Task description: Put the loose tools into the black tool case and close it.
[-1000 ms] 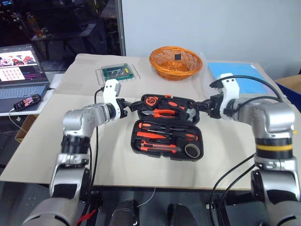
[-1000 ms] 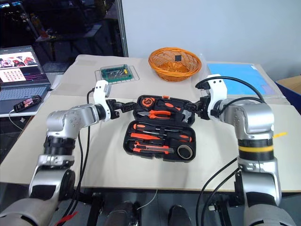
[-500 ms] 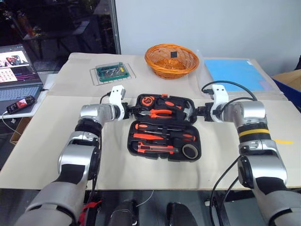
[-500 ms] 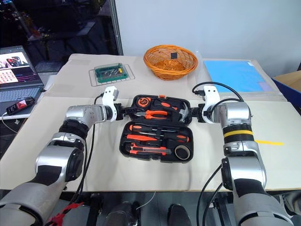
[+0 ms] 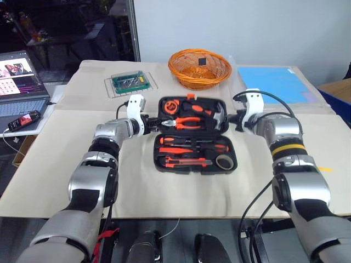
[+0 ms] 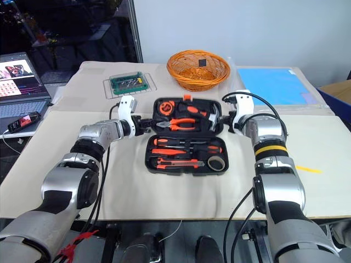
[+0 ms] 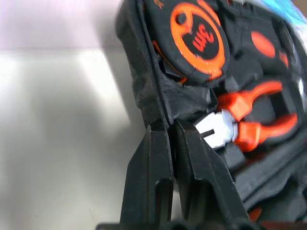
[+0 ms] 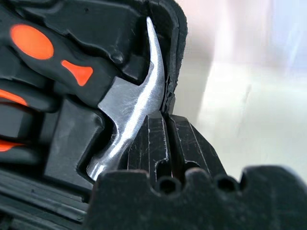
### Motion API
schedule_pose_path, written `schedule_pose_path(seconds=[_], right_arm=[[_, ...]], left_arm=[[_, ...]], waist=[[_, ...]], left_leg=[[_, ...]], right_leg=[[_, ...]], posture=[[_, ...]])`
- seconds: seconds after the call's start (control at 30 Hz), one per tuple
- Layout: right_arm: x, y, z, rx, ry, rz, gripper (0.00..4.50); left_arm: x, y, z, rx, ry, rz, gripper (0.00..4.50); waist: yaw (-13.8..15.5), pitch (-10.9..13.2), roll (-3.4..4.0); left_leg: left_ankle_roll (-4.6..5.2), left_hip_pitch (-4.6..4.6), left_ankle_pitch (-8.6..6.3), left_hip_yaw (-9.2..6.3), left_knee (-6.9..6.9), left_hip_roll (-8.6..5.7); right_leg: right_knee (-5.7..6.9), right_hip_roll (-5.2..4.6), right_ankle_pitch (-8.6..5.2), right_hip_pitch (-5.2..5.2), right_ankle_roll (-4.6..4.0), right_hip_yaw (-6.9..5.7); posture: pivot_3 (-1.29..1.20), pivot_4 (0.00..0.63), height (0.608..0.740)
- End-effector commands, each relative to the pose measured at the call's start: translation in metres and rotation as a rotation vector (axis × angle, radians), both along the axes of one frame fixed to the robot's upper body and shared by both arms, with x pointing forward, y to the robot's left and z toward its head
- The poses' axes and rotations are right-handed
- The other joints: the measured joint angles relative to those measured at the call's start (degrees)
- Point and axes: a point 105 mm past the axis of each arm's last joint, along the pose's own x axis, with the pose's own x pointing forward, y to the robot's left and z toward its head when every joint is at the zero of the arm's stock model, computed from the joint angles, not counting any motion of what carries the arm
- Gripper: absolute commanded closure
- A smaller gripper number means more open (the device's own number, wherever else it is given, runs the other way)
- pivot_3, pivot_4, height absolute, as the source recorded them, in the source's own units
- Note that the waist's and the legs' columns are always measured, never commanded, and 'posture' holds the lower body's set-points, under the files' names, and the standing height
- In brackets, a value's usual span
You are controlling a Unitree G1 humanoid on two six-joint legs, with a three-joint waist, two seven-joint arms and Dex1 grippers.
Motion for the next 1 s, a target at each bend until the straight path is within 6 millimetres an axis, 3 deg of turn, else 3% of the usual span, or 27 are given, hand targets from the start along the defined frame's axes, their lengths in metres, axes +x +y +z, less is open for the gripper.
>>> schedule_pose_path(seconds=[0.03, 0.1, 0.27, 0.47, 0.7, 0.83, 0.9, 0.93, 1.0], right_arm=[[0.0, 0.022, 0.051, -0.016, -0.22, 0.135, 4.5], [-0.005, 0.022, 0.046, -0.061, -0.251, 0.164, 4.5], [-0.043, 0.032, 0.031, -0.175, -0.351, 0.284, 4.5], [-0.084, 0.026, 0.012, -0.295, -0.389, 0.306, 4.5], [-0.121, 0.021, 0.014, -0.335, -0.417, 0.328, 4.5], [-0.145, 0.03, -0.001, -0.47, -0.404, 0.414, 4.5], [-0.154, 0.03, -0.003, -0.472, -0.401, 0.416, 4.5], [-0.159, 0.028, -0.006, -0.481, -0.393, 0.42, 4.5], [-0.169, 0.024, -0.016, -0.577, -0.382, 0.433, 4.5]], left_arm=[[-0.008, -0.027, 0.03, 0.168, -0.329, -0.173, 4.49], [-0.013, -0.026, 0.023, 0.219, -0.39, -0.191, 4.49], [-0.029, -0.02, 0.012, 0.34, -0.576, -0.222, 4.49], [-0.044, -0.015, 0.003, 0.445, -0.7, -0.26, 4.49], [-0.063, -0.003, -0.004, 0.508, -0.755, -0.34, 4.49], [-0.07, 0.01, -0.01, 0.556, -0.753, -0.347, 4.49], [-0.074, 0.02, -0.013, 0.583, -0.751, -0.355, 3.75], [-0.077, 0.025, -0.014, 0.592, -0.749, -0.354, 3.66], [-0.082, 0.037, -0.016, 0.582, -0.704, -0.347, 2.89]], waist=[[0.0, 0.0, 0.0], [0.1, 0.0, 0.0], [0.3, 0.0, 0.01], [0.2, 0.0, 0.0], [0.3, 0.0, 0.0], [0.4, 0.0, -0.01], [0.2, -0.1, -0.02], [0.1, -0.1, -0.02], [0.1, -0.1, -0.01]], left_leg=[[-0.1, -0.2, 0.07, 0.05, -0.06, -0.01], [-0.14, -0.41, 0.1, 0.17, -0.14, -0.02], [-0.15, -0.48, 0.08, 0.71, -0.24, 0.08], [-0.11, -0.35, 0.05, 0.78, -0.19, 0.14], [0.35, 0.08, -0.21, 0.41, -0.02, 0.26], [0.36, 0.08, -0.21, 0.38, -0.01, 0.25], [0.39, 0.1, -0.23, 0.41, 0.02, 0.26], [0.39, 0.14, -0.23, 0.42, 0.02, 0.26], [0.41, 0.31, -0.25, 0.48, 0.02, 0.27]], right_leg=[[0.02, 0.0, 0.0, -0.18, 0.0, 0.0], [0.11, 0.01, 0.01, -0.33, 0.01, -0.01], [-0.14, 0.01, -0.03, -0.32, 0.06, -0.26], [-0.16, 0.01, -0.02, -0.28, 0.0, -0.35], [0.02, -0.04, 0.11, -0.14, -0.2, -0.23], [0.06, -0.04, 0.11, -0.14, -0.2, -0.22], [0.06, -0.04, 0.11, -0.14, -0.19, -0.2], [0.06, -0.03, 0.11, -0.12, -0.19, -0.2], [0.07, -0.03, 0.1, 0.0, -0.2, -0.16]], posture=[[0.0, 0.15, 0.74], [0.0, 0.15, 0.74], [0.0, 0.15, 0.74], [0.0, 0.15, 0.74], [0.0, 0.15, 0.74], [0.0, 0.15, 0.74], [0.0, 0.15, 0.74], [0.0, 0.15, 0.74], [0.0, 0.15, 0.74]])
